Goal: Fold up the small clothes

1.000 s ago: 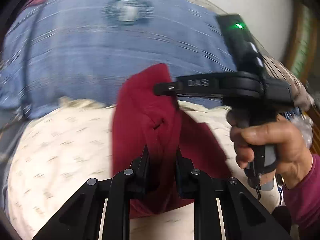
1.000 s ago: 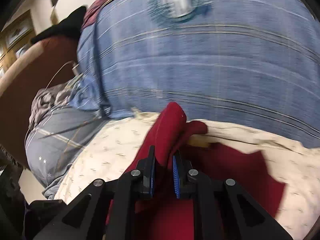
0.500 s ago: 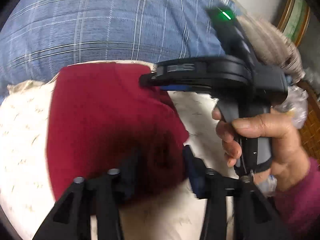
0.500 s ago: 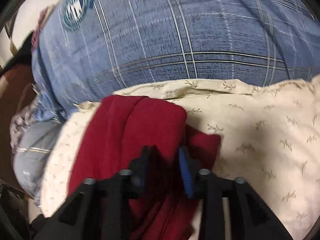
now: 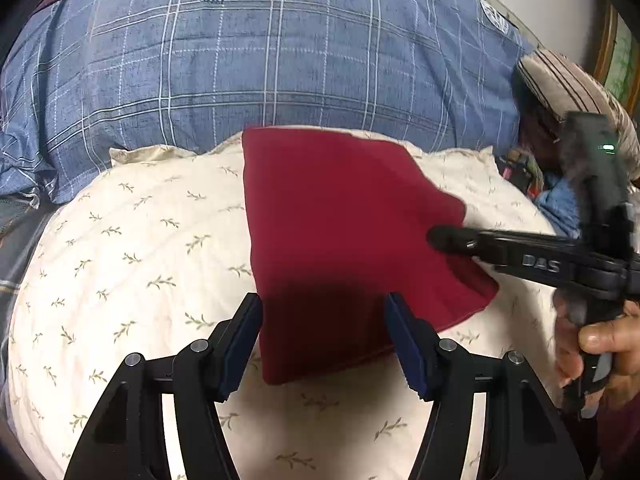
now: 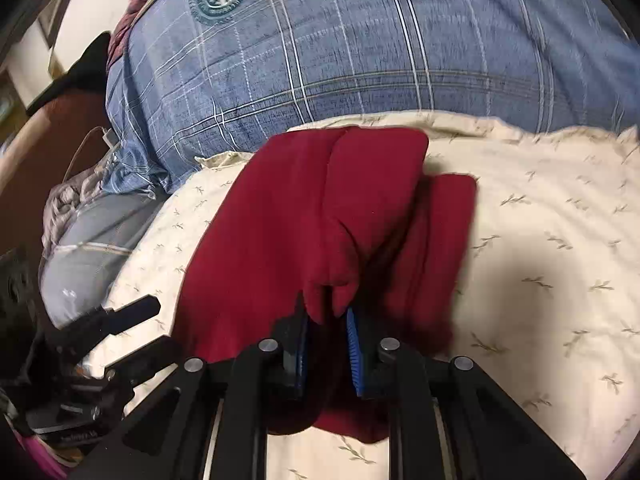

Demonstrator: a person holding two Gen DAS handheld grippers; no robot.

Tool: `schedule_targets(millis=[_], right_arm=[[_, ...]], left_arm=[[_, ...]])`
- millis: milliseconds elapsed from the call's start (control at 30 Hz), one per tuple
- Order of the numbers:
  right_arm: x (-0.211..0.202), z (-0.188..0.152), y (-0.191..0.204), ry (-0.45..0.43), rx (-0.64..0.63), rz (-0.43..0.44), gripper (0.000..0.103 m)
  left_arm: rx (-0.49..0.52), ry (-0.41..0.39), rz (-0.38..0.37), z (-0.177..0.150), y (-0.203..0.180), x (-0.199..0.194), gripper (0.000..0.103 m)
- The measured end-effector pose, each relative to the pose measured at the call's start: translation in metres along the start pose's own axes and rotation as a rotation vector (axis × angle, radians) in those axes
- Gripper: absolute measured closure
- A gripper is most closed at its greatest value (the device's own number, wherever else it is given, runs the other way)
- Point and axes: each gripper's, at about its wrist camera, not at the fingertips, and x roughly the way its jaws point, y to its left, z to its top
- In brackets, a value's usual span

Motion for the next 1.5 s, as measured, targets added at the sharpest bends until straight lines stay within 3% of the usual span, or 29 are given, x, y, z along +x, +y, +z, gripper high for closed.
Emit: schedule_targets(millis=[100, 233, 300, 333, 367, 433, 467, 633, 700, 733, 900, 1033, 1200, 1300, 1367, 1400, 1500], right_arm=[[-0.012, -0.010, -0.003, -0.039, -0.018, -0.049, 0.094], [-0.001, -0.017, -0.011, 0.006, 0.023, -0.049, 0.094], [-0.015, -0.014, -0.013, -0.015, 0.072, -0.006, 0.086], [-0.021, -0.013, -0.014, -0.026, 0.094, 0.003, 0.074], [-0.030, -0.010, -0.018, -0.046, 0.135, 0.018, 0.052], [-0.040, -0.003, -0.021, -0.091, 0.192, 0.052, 0.036], [-0.041, 0.001, -0.020, -0.099, 0.198, 0.063, 0.035], [-0.005, 0.019, -0.016, -0.062, 0.210, 0.039, 0.039], [0.013, 0.019, -0.019, -0.028, 0.234, 0.066, 0.057], [0.016, 0.018, -0.020, -0.024, 0.232, 0.058, 0.085], [0.002, 0.006, -0.014, -0.086, 0.146, -0.021, 0.087], [0.019, -0.005, -0.008, -0.057, 0.069, -0.140, 0.087], [0.003, -0.003, 0.000, -0.067, 0.038, -0.148, 0.086], [-0.011, 0.000, -0.004, -0.086, 0.107, -0.100, 0.076], [-0.016, 0.002, -0.013, -0.114, 0.180, -0.071, 0.035], [-0.016, 0.005, -0.016, -0.123, 0.205, -0.059, 0.030], [-0.004, 0.015, -0.024, -0.106, 0.246, -0.025, 0.030]], left_arm=[[-0.004, -0.003, 0.013, -0.002, 0.001, 0.006, 0.040], [-0.045, 0.038, 0.025, -0.001, 0.013, 0.032, 0.041], [-0.033, 0.018, 0.034, 0.003, 0.011, 0.031, 0.041], [-0.019, 0.003, 0.049, 0.004, 0.009, 0.028, 0.040], [-0.006, -0.007, 0.066, 0.006, 0.008, 0.027, 0.040], [0.003, -0.019, 0.088, 0.003, 0.008, 0.025, 0.040], [0.003, -0.019, 0.093, 0.004, 0.006, 0.027, 0.040], [-0.020, 0.000, 0.091, 0.000, 0.005, 0.037, 0.040], [-0.023, 0.006, 0.093, 0.000, 0.006, 0.038, 0.040], [-0.023, 0.008, 0.096, -0.001, 0.006, 0.038, 0.040], [-0.021, 0.019, 0.083, 0.001, 0.006, 0.041, 0.040], [-0.026, 0.032, 0.087, 0.001, 0.007, 0.048, 0.040], [-0.030, 0.030, 0.090, 0.003, 0.012, 0.042, 0.040], [-0.044, 0.017, 0.093, 0.009, 0.018, 0.039, 0.040], [-0.076, 0.008, 0.087, 0.014, 0.026, 0.039, 0.040], [-0.087, 0.010, 0.085, 0.015, 0.028, 0.040, 0.040], [-0.116, 0.021, 0.075, 0.020, 0.033, 0.045, 0.040]])
